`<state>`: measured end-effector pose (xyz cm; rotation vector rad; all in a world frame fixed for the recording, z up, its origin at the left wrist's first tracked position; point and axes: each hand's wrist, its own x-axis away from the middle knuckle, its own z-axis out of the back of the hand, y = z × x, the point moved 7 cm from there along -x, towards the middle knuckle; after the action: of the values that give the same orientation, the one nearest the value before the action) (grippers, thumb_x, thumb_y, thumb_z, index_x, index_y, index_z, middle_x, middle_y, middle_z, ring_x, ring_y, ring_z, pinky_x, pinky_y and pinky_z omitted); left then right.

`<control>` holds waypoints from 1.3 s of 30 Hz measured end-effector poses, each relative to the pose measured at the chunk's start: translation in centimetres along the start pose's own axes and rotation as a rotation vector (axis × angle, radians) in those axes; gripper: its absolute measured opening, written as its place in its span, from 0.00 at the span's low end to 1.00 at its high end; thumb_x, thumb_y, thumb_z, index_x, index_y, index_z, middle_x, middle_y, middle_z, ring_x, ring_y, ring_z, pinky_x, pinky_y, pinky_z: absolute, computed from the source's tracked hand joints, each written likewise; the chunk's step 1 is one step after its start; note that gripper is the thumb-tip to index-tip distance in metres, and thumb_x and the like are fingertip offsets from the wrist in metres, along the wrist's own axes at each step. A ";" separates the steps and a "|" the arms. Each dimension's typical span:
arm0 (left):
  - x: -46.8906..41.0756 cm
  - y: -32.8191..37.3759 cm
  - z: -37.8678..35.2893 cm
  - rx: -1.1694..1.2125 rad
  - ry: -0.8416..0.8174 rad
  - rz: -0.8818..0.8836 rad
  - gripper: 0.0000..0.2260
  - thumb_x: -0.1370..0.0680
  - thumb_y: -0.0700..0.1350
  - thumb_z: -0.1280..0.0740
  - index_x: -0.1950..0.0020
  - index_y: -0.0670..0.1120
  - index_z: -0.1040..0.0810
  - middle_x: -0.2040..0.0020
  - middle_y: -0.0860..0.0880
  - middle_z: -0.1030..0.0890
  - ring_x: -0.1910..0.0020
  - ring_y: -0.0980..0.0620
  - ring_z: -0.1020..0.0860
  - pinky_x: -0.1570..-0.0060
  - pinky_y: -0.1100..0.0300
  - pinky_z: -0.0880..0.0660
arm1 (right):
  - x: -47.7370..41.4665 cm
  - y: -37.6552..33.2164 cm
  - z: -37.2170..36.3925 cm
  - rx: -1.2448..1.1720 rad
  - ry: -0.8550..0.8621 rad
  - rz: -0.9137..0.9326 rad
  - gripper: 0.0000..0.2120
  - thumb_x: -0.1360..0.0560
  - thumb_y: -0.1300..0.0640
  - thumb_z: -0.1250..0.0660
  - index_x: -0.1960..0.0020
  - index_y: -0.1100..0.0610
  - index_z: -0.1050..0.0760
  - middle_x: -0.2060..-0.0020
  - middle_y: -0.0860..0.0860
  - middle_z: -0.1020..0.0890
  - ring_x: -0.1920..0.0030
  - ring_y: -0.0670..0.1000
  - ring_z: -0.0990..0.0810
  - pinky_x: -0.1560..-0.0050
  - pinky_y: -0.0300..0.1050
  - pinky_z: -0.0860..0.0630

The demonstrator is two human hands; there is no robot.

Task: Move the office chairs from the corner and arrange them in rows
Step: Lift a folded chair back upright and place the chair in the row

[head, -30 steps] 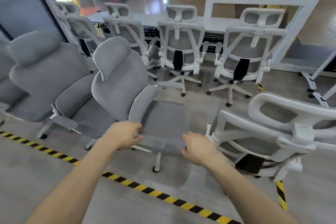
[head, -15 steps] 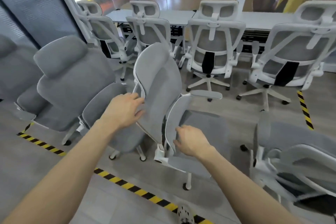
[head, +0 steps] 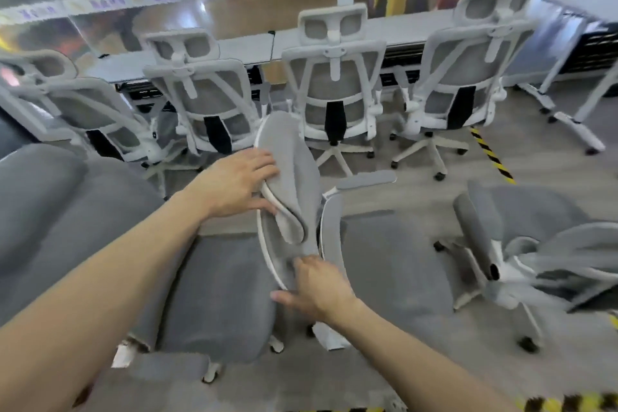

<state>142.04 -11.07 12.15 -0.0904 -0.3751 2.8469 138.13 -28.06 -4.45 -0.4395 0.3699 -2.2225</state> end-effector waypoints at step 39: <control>-2.0 -6.7 -6.4 0.213 0.352 0.098 0.29 0.16 0.71 0.43 0.30 0.49 0.23 0.35 0.50 0.20 0.34 0.46 0.24 0.21 0.47 0.34 | -7.6 6.5 2.1 0.043 0.167 -0.085 0.12 0.15 0.49 0.34 0.36 0.55 0.27 0.41 0.54 0.19 0.43 0.62 0.20 0.47 0.56 0.26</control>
<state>146.32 -3.79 7.82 -0.5708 0.0060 2.8671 147.92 -26.45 -6.63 -0.2515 0.3972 -2.3529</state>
